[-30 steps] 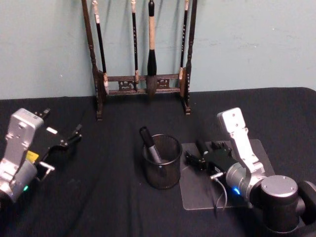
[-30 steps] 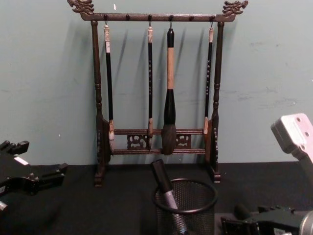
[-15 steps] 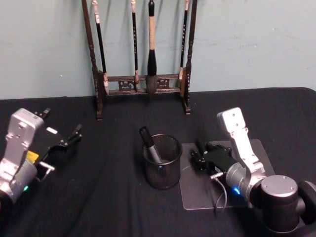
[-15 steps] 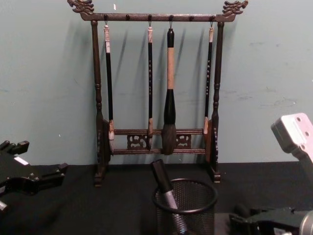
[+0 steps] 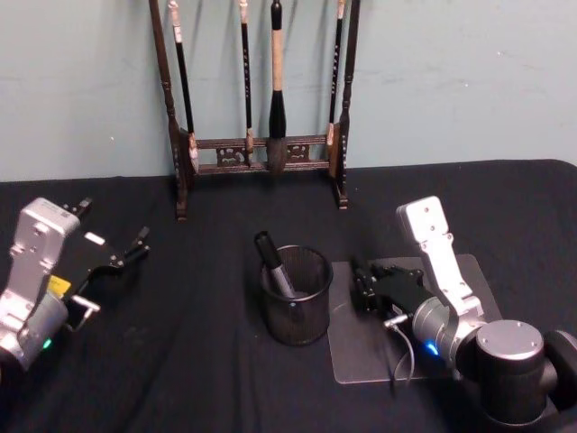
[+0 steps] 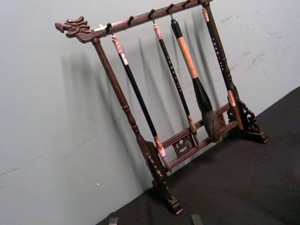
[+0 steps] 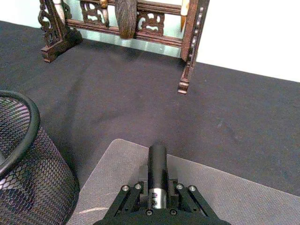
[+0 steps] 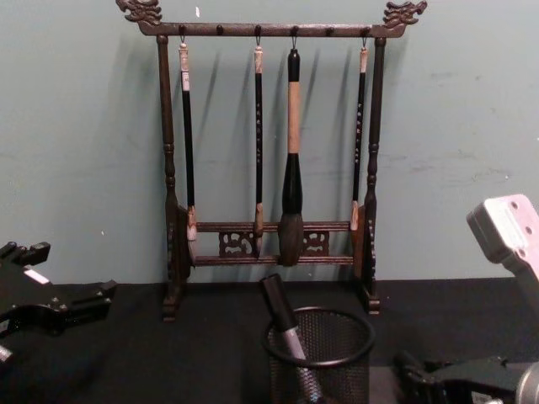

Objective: Pick up the water-based marker from the table and place it into the pen holder.

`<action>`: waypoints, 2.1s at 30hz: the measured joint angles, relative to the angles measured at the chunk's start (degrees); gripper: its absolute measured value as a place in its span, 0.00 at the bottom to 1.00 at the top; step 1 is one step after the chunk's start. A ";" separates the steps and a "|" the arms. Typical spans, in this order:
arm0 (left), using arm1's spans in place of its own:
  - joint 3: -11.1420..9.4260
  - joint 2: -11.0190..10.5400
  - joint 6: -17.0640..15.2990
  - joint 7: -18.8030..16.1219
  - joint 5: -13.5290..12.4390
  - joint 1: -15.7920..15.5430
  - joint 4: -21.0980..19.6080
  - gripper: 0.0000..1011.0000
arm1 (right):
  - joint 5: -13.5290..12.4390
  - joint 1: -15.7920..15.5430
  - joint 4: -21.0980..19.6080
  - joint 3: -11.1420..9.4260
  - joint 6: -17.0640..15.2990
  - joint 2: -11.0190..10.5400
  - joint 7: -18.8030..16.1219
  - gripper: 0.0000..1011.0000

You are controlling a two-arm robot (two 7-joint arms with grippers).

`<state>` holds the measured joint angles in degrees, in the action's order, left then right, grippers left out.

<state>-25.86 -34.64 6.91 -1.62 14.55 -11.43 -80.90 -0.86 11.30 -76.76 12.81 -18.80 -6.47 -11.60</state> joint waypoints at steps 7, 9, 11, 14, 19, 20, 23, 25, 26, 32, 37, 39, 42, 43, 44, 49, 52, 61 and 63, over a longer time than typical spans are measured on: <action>0.00 0.00 0.00 0.00 0.00 0.00 0.00 0.99 | 0.00 0.00 0.00 0.00 0.00 0.00 0.00 0.23; 0.00 0.00 0.00 0.00 0.00 0.00 0.00 0.99 | 0.00 0.00 0.00 0.00 0.00 0.00 0.00 0.24; 0.00 0.00 0.00 0.00 0.00 0.00 0.00 0.99 | -0.16 0.00 0.00 -0.08 0.18 0.02 -0.08 0.24; 0.00 0.00 0.00 0.00 0.00 0.00 0.00 0.99 | -1.08 -0.21 -0.43 -0.50 1.70 0.04 -0.41 0.24; 0.00 0.00 0.00 0.00 0.00 0.00 0.00 0.99 | -2.24 -0.29 -1.28 -0.75 5.03 -0.08 -0.75 0.23; 0.00 0.00 0.00 0.00 0.00 0.00 0.00 0.99 | -2.37 -0.21 -1.39 -0.75 5.47 -0.11 -0.79 0.23; 0.00 0.00 0.00 0.00 0.00 0.00 0.00 0.99 | -3.51 0.64 -1.83 -0.83 7.94 -0.15 -1.21 0.24; 0.00 0.00 0.00 0.00 0.00 0.00 0.00 0.99 | -4.41 1.43 -2.01 -0.86 9.37 -0.14 -1.62 0.24; 0.00 0.00 0.00 0.00 0.00 0.00 0.00 0.99 | -4.90 1.95 -2.20 -0.78 10.10 -0.14 -1.88 0.24; 0.00 0.00 0.00 0.00 0.00 0.00 0.00 0.99 | -6.23 3.57 -2.91 0.30 12.17 -0.28 -3.18 0.24; 0.00 0.00 0.00 0.00 0.00 0.00 0.00 0.99 | -7.82 4.67 -3.82 1.84 13.68 -0.33 -5.00 0.24; 0.00 0.00 0.00 0.00 0.00 0.00 0.00 0.99 | -8.50 4.94 -4.15 2.53 14.15 -0.30 -5.82 0.24; 0.00 0.00 0.00 0.00 0.00 0.00 0.00 0.99 | -9.42 5.19 -4.51 3.45 14.61 -0.22 -6.82 0.24; 0.00 0.00 0.00 0.00 0.00 0.00 0.00 0.99 | -9.62 5.23 -4.57 3.64 14.70 -0.21 -7.03 0.24; 0.00 0.00 0.00 0.00 0.00 0.00 0.00 0.99 | -10.03 5.36 -4.61 4.10 14.92 -0.16 -7.45 0.23; 0.00 0.00 0.00 0.00 0.00 0.00 0.00 0.99 | -11.24 5.90 -4.26 5.65 15.48 0.10 -8.58 0.24; 0.00 0.00 0.00 0.00 0.00 0.00 0.00 0.99 | -11.79 6.22 -3.88 6.31 15.64 0.17 -8.87 0.24; 0.00 0.00 0.00 0.00 0.00 0.00 0.00 0.99 | -13.26 6.70 -3.15 7.83 15.78 -0.12 -9.15 0.24; 0.00 0.00 0.00 0.00 0.00 0.00 0.00 0.99 | -13.62 6.77 -3.08 8.13 15.76 -0.28 -9.15 0.24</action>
<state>-25.86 -34.64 6.91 -1.62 14.55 -11.43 -80.90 -14.48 18.07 -79.84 20.94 -3.05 -6.75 -20.75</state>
